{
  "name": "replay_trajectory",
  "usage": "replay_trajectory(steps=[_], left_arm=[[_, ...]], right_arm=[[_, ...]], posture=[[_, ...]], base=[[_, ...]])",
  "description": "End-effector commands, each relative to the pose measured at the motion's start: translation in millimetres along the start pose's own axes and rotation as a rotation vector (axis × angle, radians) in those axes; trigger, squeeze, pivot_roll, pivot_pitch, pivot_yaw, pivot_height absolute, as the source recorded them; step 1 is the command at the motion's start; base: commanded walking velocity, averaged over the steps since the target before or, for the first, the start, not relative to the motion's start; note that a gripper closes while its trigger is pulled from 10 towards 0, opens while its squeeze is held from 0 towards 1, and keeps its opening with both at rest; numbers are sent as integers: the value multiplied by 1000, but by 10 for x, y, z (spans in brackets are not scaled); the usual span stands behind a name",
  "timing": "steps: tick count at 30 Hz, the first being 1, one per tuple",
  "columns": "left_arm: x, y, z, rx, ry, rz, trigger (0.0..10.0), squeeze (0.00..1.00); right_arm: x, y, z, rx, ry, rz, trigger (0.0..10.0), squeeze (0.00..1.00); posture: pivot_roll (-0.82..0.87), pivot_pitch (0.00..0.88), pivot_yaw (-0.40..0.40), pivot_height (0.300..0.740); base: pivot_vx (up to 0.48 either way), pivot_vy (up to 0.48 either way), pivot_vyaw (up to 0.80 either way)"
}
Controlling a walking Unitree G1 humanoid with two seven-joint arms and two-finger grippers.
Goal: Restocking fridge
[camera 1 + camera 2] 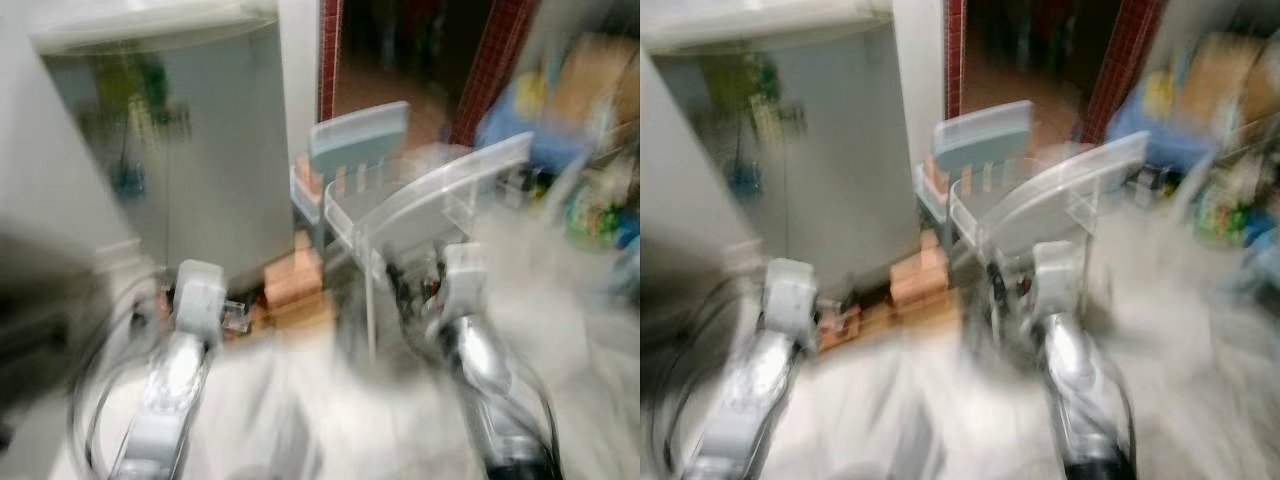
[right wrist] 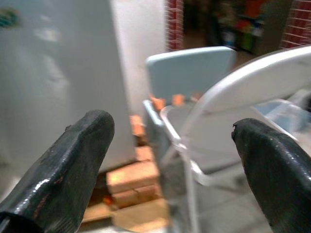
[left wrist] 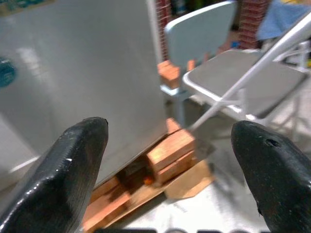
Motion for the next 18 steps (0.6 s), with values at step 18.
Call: replay_trajectory(steps=[18], left_arm=[[168,-7,16,-21,26,-59,10000,0]], right_arm=[[74,86,26,-36,-3,7,10000,0]], posture=[[84,0,-7,740]], base=[[0,480,-342]])
Point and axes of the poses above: a point about 5 cm out from each wrist's last joint towards the gripper, its own z axis pointing out of the wrist towards the gripper, its own y axis along the axis of the wrist's last joint, x = y × z, the point moved 3 cm from there along z, pointing out of the wrist towards the gripper, and after that the axes turned 12 degrees about z, right-handed, at the moved point
